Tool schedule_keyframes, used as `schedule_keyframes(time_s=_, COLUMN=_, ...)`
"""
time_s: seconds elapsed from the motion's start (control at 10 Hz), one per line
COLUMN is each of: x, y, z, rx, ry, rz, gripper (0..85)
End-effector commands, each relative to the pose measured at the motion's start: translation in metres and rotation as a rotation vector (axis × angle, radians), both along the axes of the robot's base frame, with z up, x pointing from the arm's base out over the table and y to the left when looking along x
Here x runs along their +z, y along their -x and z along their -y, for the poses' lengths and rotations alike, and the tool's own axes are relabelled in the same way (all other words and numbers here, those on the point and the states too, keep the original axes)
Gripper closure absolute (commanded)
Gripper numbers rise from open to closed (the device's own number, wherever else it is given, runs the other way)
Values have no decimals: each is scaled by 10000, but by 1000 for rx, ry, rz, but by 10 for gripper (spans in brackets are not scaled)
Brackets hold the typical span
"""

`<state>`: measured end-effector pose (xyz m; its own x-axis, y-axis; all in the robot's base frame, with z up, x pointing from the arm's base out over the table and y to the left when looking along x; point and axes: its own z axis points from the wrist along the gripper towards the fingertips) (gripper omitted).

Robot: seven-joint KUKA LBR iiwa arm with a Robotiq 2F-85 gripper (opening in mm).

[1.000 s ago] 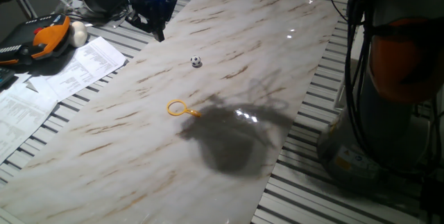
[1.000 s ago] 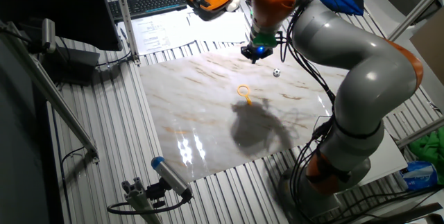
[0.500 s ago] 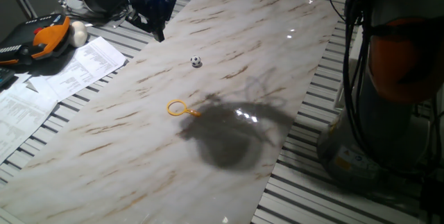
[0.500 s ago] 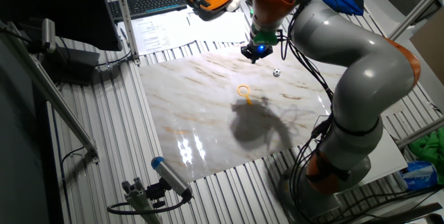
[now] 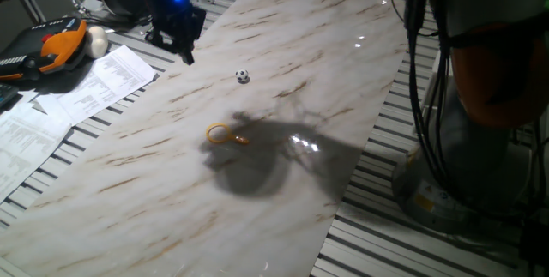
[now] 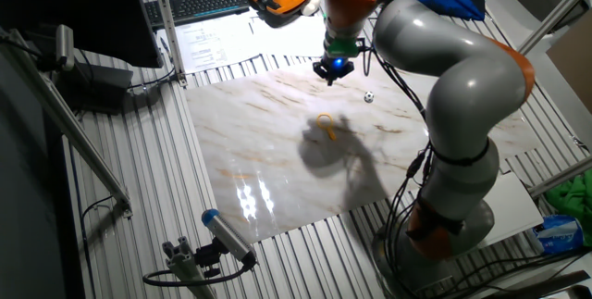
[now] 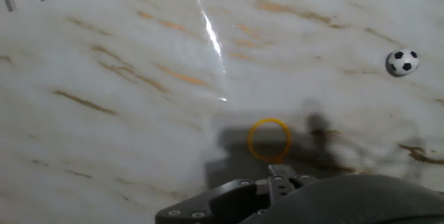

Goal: Attach the bubble ring to the ball

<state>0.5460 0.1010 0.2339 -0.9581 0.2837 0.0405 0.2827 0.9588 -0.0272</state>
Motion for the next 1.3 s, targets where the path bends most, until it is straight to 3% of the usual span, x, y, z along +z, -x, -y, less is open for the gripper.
schedule_keyframes(time_s=0.0, x=-146, y=-26, z=-7, rx=2, ry=-12, rz=6, gripper=850)
schedule_keyframes(time_s=0.2, x=-447, y=-82, z=-64, rx=13, ry=-12, rz=31, gripper=850)
schedule_keyframes(time_s=0.3, x=-576, y=-85, z=-96, rx=20, ry=-7, rz=39, gripper=680)
schedule_keyframes(time_s=0.5, x=-820, y=-34, z=-164, rx=30, ry=-17, rz=57, gripper=680)
schedule_keyframes(time_s=0.6, x=-889, y=-8, z=-188, rx=36, ry=-14, rz=50, gripper=680)
schedule_keyframes(time_s=0.7, x=-894, y=-10, z=-190, rx=42, ry=-19, rz=34, gripper=850)
schedule_keyframes(time_s=0.9, x=-894, y=-10, z=-190, rx=58, ry=-4, rz=23, gripper=850)
schedule_keyframes(time_s=1.2, x=-894, y=-10, z=-190, rx=73, ry=-11, rz=14, gripper=850)
